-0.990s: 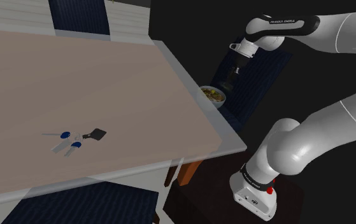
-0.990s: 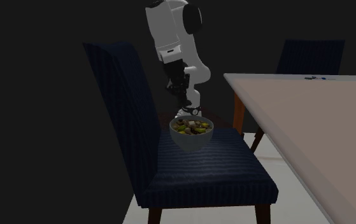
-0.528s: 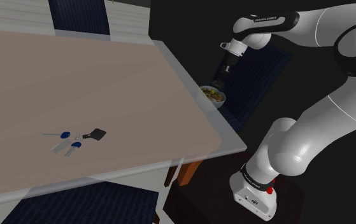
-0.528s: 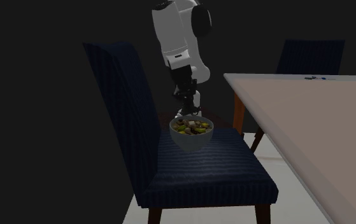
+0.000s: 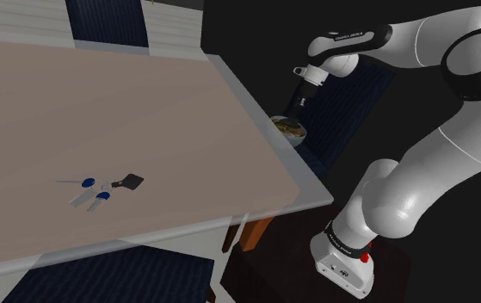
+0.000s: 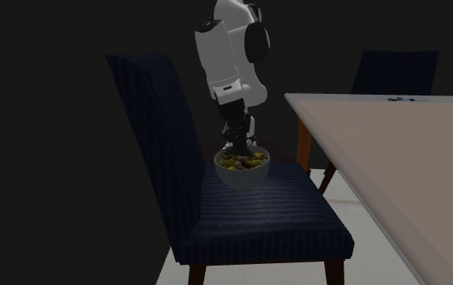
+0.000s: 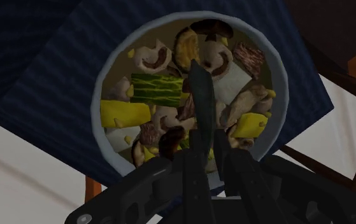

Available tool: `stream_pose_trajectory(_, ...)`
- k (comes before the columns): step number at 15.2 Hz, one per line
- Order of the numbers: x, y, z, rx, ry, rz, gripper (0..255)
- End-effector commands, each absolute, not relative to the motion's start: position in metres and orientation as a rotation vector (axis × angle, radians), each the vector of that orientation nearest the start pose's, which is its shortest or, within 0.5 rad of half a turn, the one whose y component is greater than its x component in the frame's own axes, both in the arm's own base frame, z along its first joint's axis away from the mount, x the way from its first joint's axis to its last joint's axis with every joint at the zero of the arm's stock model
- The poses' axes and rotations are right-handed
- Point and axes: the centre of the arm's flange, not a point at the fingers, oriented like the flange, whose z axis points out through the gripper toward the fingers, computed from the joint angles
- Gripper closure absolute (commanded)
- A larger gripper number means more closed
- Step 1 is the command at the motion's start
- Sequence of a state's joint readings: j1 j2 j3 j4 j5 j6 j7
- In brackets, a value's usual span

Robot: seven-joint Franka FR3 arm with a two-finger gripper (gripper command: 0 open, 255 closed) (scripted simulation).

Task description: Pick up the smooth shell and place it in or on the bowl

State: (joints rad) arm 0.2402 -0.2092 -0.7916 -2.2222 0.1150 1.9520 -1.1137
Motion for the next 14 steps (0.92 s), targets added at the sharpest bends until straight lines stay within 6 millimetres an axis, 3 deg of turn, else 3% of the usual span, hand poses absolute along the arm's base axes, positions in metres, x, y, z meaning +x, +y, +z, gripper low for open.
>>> stream_pose_trajectory(1, 0.411, -0.256, 0.414, -2.774, -0.753, -0.136, 255)
stream_pose_trajectory(3, 0.411, -0.256, 0.404, -2.774, -0.753, -0.136, 255)
stream_pose_trajectory(10, 0.411, -0.256, 0.404, -2.774, -0.753, -0.136, 255)
stream_pose_trajectory(11, 0.411, -0.257, 0.404, -2.774, -0.753, -0.136, 0)
stream_pose_trajectory(14, 0.410, -0.258, 0.402, -2.774, -0.753, -0.136, 0)
